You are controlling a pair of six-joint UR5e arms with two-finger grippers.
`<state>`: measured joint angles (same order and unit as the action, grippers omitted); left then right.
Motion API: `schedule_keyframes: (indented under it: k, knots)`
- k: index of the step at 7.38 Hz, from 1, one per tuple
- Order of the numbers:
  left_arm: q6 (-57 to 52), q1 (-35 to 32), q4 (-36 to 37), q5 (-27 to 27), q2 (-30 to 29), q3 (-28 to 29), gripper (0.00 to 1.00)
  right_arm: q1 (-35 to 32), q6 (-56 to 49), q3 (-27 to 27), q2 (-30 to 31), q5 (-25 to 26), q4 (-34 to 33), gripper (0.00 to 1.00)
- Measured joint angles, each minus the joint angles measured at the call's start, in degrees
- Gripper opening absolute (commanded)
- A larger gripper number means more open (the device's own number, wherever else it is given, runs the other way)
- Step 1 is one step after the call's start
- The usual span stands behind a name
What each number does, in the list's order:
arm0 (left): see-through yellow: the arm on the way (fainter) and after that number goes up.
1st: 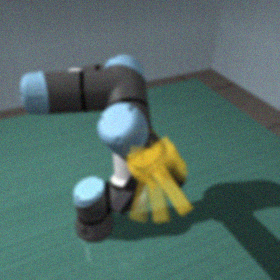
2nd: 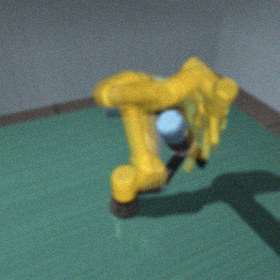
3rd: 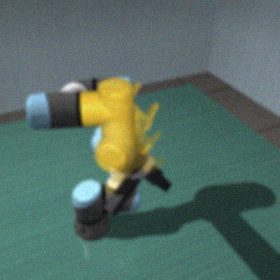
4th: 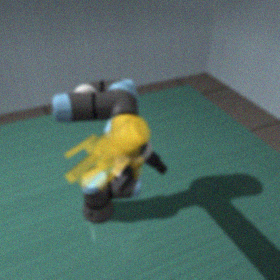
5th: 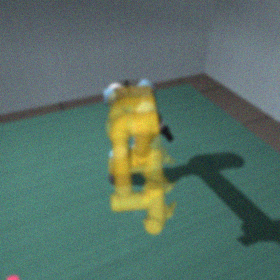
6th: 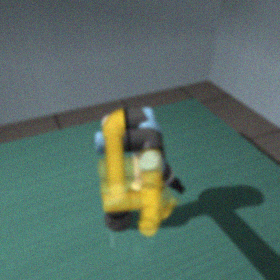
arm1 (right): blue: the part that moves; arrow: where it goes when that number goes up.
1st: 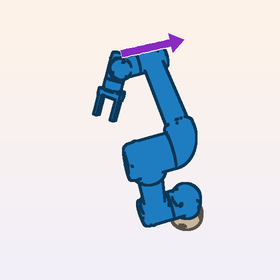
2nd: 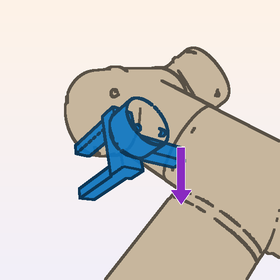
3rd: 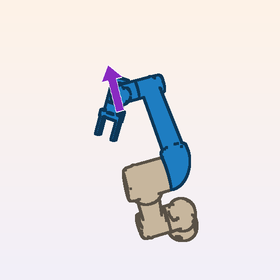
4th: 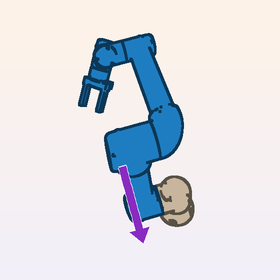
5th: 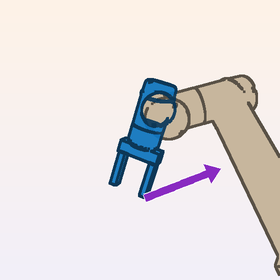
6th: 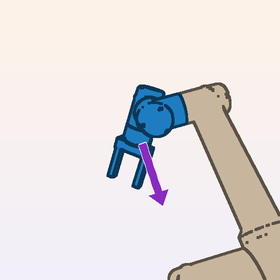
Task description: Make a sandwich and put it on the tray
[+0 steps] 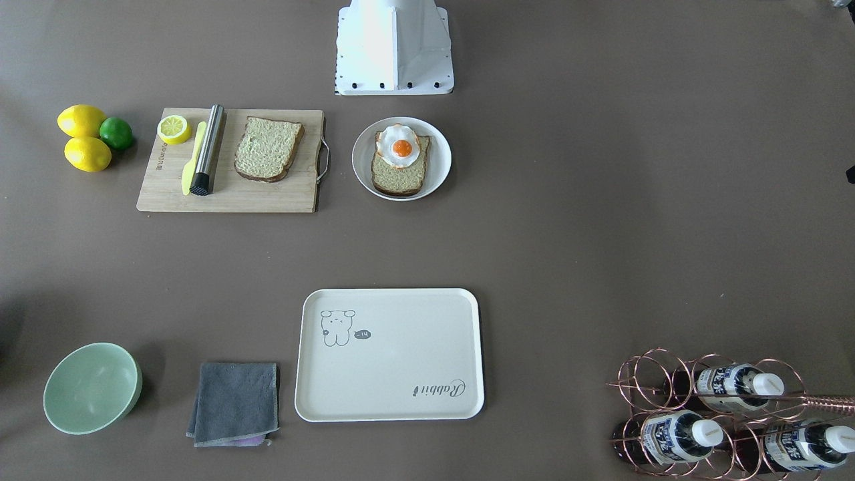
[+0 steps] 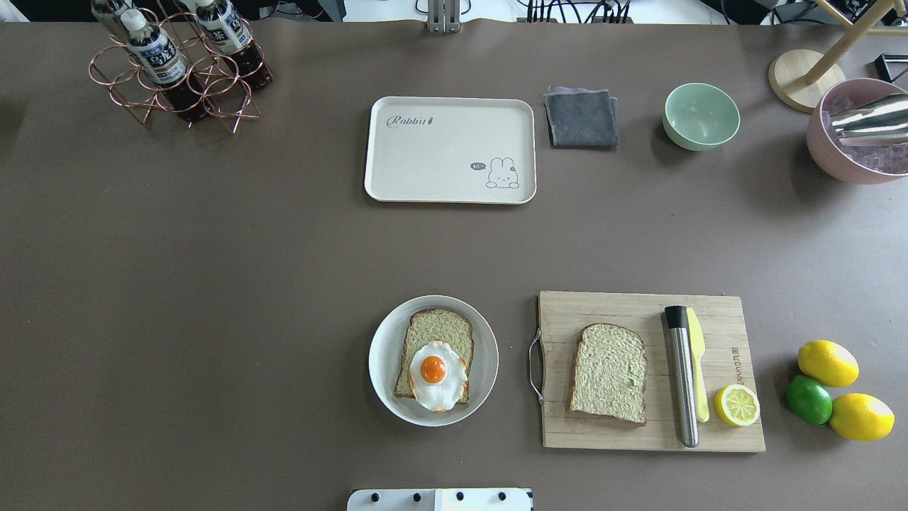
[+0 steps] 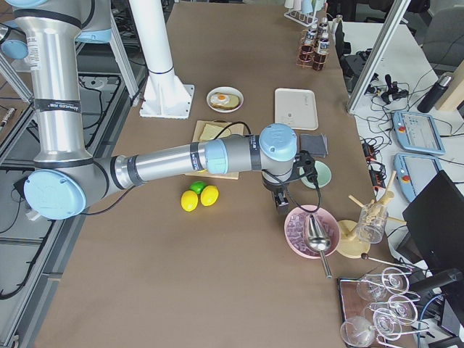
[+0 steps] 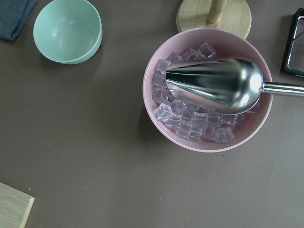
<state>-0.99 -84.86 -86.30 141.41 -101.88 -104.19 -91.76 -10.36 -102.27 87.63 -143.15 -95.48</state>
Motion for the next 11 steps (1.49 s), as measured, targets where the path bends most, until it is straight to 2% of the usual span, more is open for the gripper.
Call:
schedule_keyframes:
  k: [2,6,8,9,11]
  knots:
    - [6.4,3.7,-7.4,0.0,-0.3,0.1,0.98,0.7,1.0,-0.2,-0.1,-3.0,0.0,1.00]
    - [20.0,7.7,-19.5,-0.2,2.5,-0.4,0.98,3.5,5.6,-0.7,0.1,-4.6,2.4,1.00]
    - [27.4,10.1,-24.3,-0.7,3.2,-1.3,0.98,6.4,7.0,-0.8,0.5,-5.9,6.9,1.00]
    - [33.1,12.2,-27.8,-2.5,3.3,-1.6,0.98,8.3,9.3,-0.9,0.7,-6.2,9.3,1.00]
    - [42.8,16.7,-34.1,-7.1,4.2,-2.0,0.98,13.9,22.0,-0.9,0.7,-5.9,20.2,1.00]
